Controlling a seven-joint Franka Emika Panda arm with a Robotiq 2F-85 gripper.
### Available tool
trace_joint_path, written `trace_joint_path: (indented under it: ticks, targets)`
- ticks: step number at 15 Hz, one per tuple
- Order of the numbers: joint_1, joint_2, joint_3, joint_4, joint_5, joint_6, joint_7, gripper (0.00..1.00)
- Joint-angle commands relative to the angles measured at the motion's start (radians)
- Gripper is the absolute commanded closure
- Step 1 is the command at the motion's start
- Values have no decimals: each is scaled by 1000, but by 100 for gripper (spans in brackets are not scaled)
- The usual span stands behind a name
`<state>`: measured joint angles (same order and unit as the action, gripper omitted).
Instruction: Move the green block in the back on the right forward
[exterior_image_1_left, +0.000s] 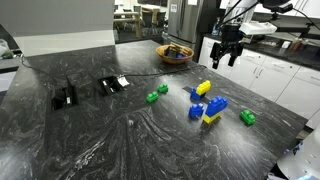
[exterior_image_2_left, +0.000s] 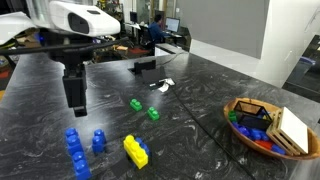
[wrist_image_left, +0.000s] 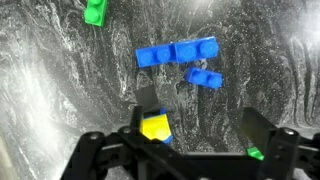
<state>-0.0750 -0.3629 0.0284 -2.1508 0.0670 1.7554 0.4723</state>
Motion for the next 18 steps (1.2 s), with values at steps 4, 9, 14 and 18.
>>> trace_joint_path:
  ticks: [4,9,14,18]
  targets:
    - [22,149,37,171,-7,61,-11,0]
    - [59,385,30,348,-12,145,-24,0]
    - [85,557,9,499,-17,168,28,0]
    - [93,589,-6,496,2,176,5,0]
